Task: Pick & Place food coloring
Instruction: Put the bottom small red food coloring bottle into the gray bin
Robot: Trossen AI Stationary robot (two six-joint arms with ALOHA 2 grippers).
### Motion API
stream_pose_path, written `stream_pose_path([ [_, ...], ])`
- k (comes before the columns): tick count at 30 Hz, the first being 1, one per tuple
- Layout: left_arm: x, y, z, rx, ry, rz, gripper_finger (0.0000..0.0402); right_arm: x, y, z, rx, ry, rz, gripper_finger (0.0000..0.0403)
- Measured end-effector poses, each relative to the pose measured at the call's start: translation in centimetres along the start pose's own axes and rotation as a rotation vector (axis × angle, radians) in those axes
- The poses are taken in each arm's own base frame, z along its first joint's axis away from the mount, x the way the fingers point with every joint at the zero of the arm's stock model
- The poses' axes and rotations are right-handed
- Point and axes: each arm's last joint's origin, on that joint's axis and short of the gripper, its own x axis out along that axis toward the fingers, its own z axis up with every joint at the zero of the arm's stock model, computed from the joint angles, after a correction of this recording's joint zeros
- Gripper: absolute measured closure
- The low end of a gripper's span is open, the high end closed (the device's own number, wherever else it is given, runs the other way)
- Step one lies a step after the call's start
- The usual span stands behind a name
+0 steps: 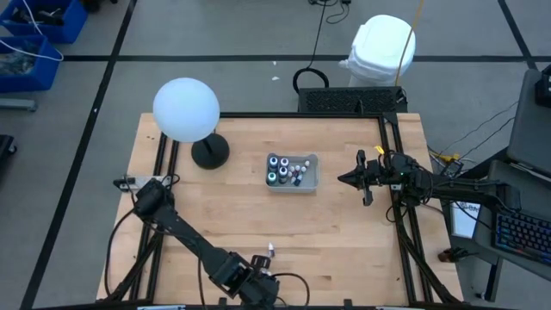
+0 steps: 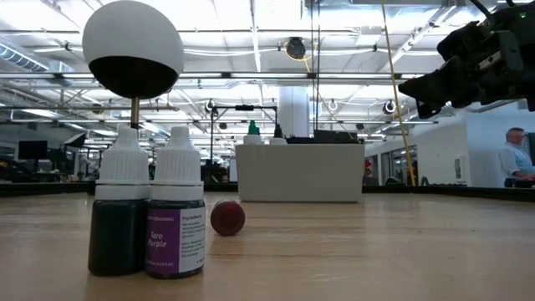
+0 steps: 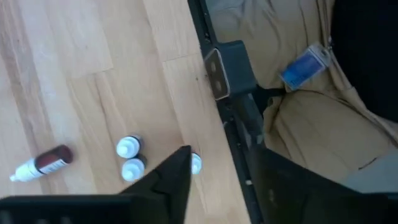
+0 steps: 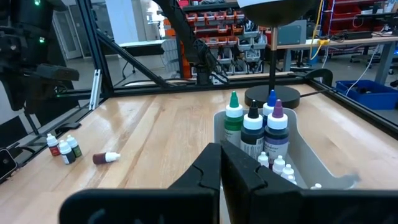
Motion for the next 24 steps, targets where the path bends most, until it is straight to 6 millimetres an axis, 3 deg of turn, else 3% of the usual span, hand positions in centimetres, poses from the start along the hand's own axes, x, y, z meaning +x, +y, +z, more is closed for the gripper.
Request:
stream_pose_path([
  [4,0.5,0.3,0.0,0.027,0.000,0.024,0.0188,0.0,0.0,0.0,-0.001,0.000,0.000,0.0403],
  [8,2.1,0.5,-0.3,0.061,0.048,0.028,0.0171,0.0,0.0,0.0,-0.002,0.000,-0.001,0.0403],
  [14,5.0,0.9,-1.0,0.067,0.138,-0.016,0.0187,0.0,0.0,0.0,-0.007,-0.002,-0.001,0.0403],
  [24,5.2,1.2,-1.0,0.059,0.146,-0.020,0.0215,0.0,0.0,0.0,-0.007,-0.001,-0.001,0.0403],
])
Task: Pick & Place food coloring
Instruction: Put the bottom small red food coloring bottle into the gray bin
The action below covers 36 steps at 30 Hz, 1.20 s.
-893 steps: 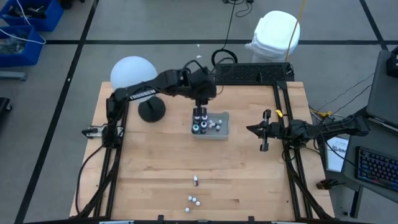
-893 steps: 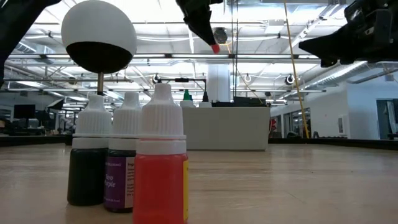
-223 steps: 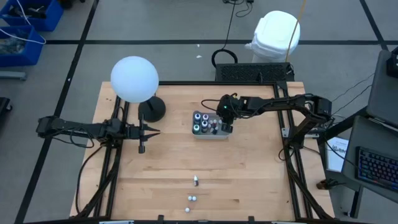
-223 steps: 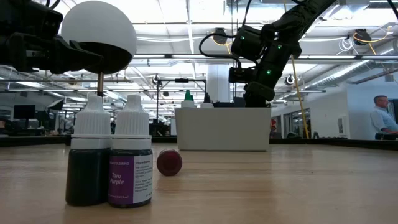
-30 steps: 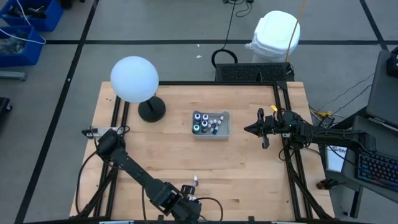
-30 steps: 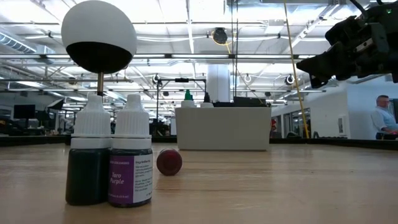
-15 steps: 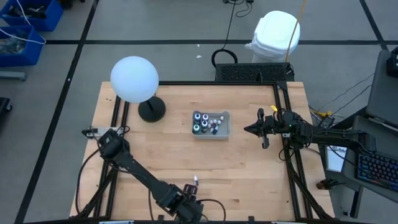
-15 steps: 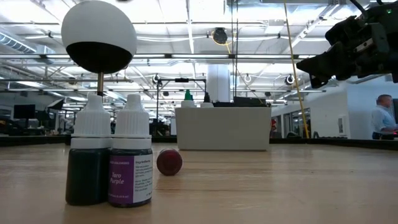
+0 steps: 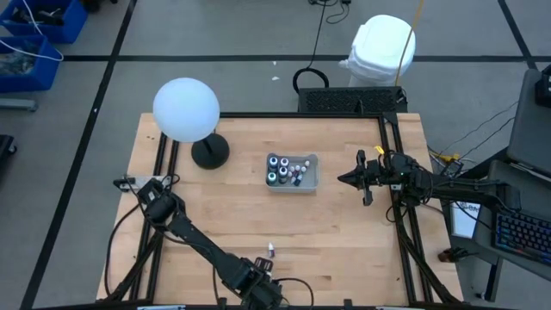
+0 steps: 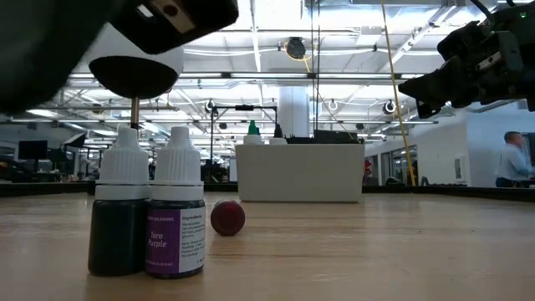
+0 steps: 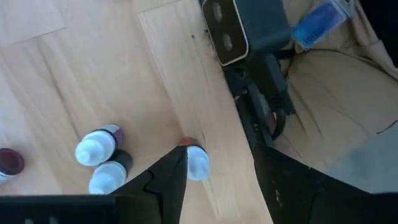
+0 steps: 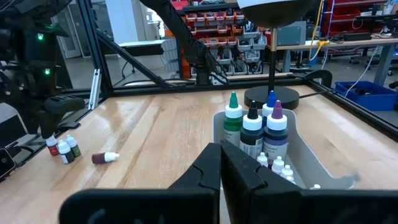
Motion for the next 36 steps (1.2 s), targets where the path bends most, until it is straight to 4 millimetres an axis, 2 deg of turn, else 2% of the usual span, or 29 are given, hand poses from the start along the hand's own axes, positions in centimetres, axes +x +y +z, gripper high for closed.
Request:
stream_pose_path([
  [6,0.0,0.1,0.0,0.013,-0.009,0.026,0.0214,0.0,0.0,0.0,0.000,0.001,0.000,0.0403],
  [13,1.6,0.6,-0.7,0.008,0.004,-0.001,0.0215,0.0,0.0,0.0,0.000,0.001,0.000,0.0403],
  [36,1.7,0.8,-0.6,0.011,-0.008,-0.008,0.0215,0.0,0.0,0.0,0.001,0.001,0.000,0.0403],
])
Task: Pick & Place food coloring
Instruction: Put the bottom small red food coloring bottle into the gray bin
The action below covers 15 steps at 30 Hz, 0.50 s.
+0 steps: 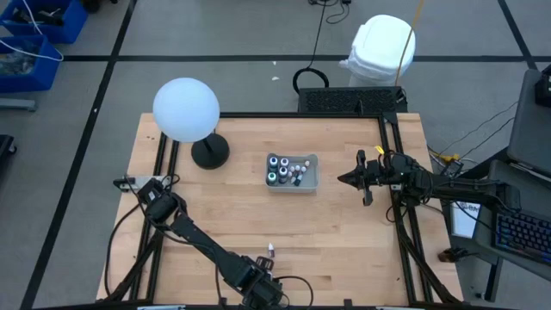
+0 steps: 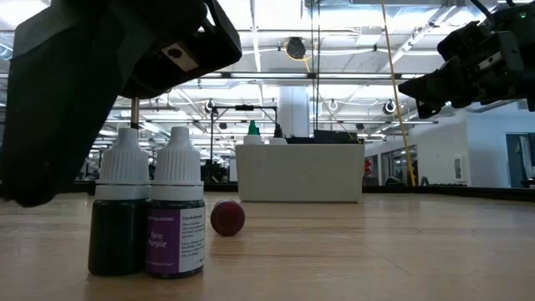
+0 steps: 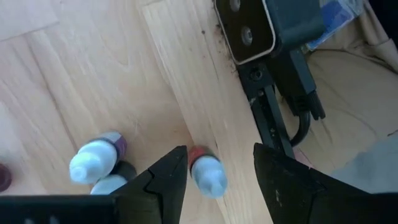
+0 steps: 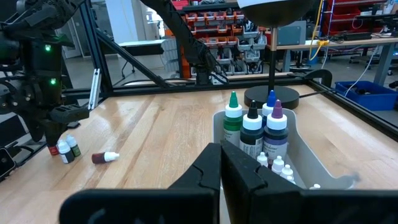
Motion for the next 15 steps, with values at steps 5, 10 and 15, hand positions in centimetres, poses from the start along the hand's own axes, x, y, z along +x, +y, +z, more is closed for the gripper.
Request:
stream_pose_path([
  [5,1.2,0.6,-0.5,-0.023,0.003,-0.060,0.0215,0.0,0.0,0.0,0.000,0.000,0.000,0.0403],
  [10,1.4,0.9,-0.5,-0.038,0.003,-0.101,0.0215,0.0,0.0,0.0,0.002,0.000,0.000,0.0403],
  [15,1.4,0.9,-0.6,-0.046,0.008,-0.093,0.0215,0.0,0.0,-0.1,0.026,0.007,-0.001,0.0403],
])
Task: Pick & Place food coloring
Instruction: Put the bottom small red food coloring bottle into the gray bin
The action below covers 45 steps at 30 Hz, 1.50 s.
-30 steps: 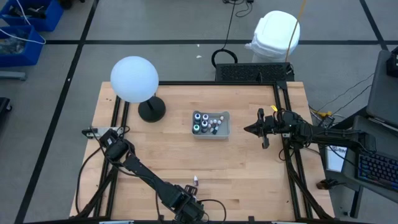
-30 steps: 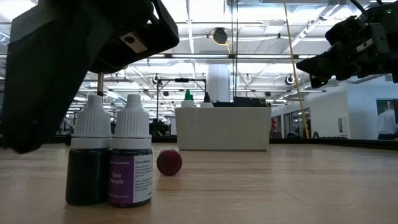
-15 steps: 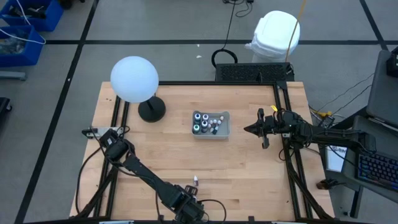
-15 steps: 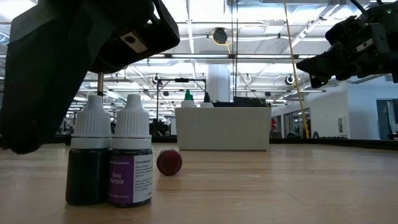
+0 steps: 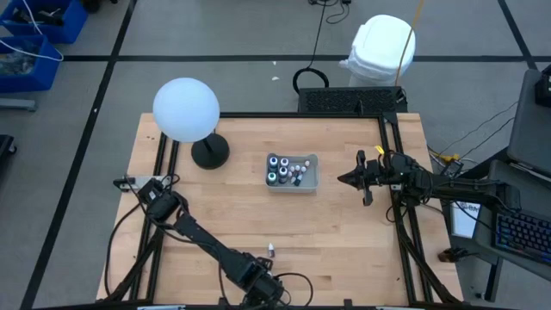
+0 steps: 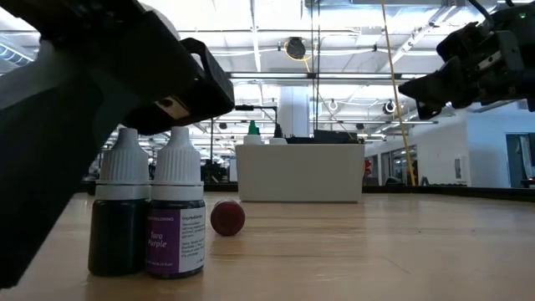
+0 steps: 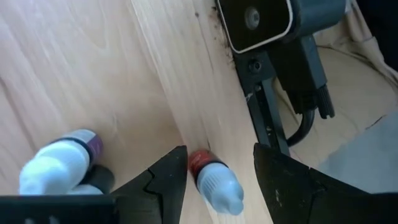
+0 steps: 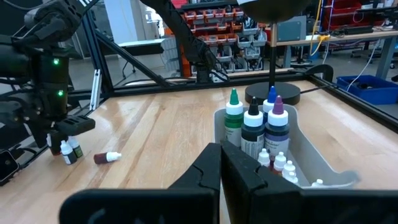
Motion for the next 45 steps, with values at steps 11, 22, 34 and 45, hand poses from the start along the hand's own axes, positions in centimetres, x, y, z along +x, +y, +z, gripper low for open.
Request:
stream_pose_path([
  [11,-0.6,0.4,0.1,-0.078,0.002,0.008,0.0215,0.0,0.0,-0.2,0.003,0.025,-0.002,0.0403],
  [22,-1.0,0.8,-0.3,-0.105,0.059,0.030,0.0215,0.0,0.0,-0.3,0.001,0.025,-0.002,0.0403],
  [34,-1.0,0.7,-0.3,-0.108,0.058,0.023,0.0216,0.0,0.0,-0.3,0.001,0.025,-0.002,0.0403],
  [45,-1.0,0.5,-0.1,-0.095,0.028,0.010,0.0224,0.0,0.0,-0.3,0.000,0.025,-0.002,0.0403],
])
